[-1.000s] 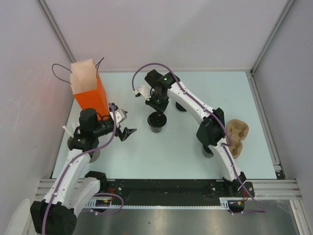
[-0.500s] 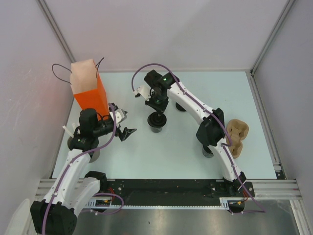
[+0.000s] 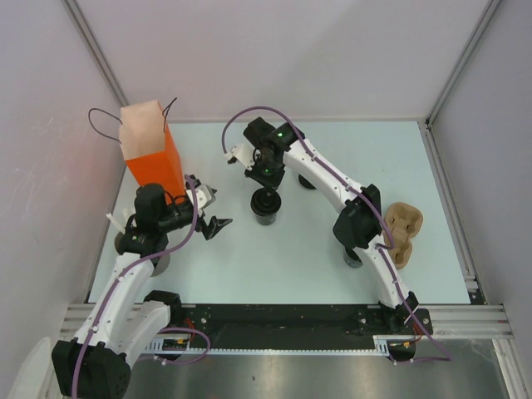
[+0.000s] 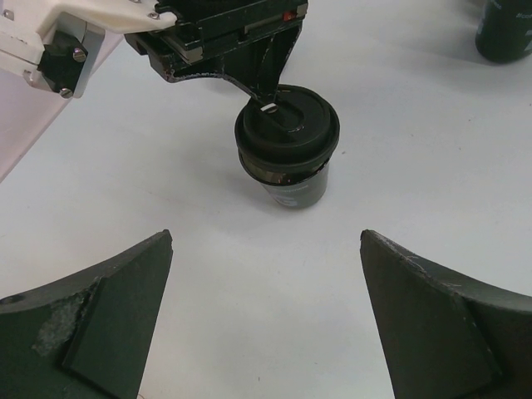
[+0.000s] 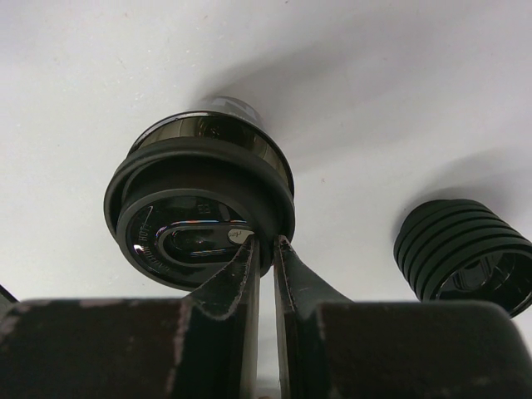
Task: Pack the takeout coffee
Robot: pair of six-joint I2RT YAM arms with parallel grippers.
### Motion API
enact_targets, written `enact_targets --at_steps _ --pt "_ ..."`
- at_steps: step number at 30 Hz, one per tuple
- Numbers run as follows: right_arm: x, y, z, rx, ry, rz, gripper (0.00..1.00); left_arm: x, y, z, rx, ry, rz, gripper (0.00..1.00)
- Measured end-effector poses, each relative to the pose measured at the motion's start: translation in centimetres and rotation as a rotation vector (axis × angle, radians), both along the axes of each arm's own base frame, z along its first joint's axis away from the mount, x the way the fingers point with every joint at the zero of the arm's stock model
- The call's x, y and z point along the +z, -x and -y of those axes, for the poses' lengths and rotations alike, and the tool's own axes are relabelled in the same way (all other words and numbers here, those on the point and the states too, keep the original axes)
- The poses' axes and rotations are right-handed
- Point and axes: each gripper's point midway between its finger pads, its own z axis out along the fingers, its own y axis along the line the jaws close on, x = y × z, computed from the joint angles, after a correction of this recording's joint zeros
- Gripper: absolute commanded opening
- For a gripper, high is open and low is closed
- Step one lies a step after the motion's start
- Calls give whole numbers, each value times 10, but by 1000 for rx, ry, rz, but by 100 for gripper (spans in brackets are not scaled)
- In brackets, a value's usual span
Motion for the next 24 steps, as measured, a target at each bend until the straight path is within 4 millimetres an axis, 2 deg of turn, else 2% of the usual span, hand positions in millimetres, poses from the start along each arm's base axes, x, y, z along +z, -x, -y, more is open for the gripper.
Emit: enact_targets --at_steps 15,24 --pt "-8 0 -2 -3 9 -12 14 0 1 1 -5 2 0 100" --pt "-10 1 -5 1 14 -6 24 0 1 1 -6 2 -1 100"
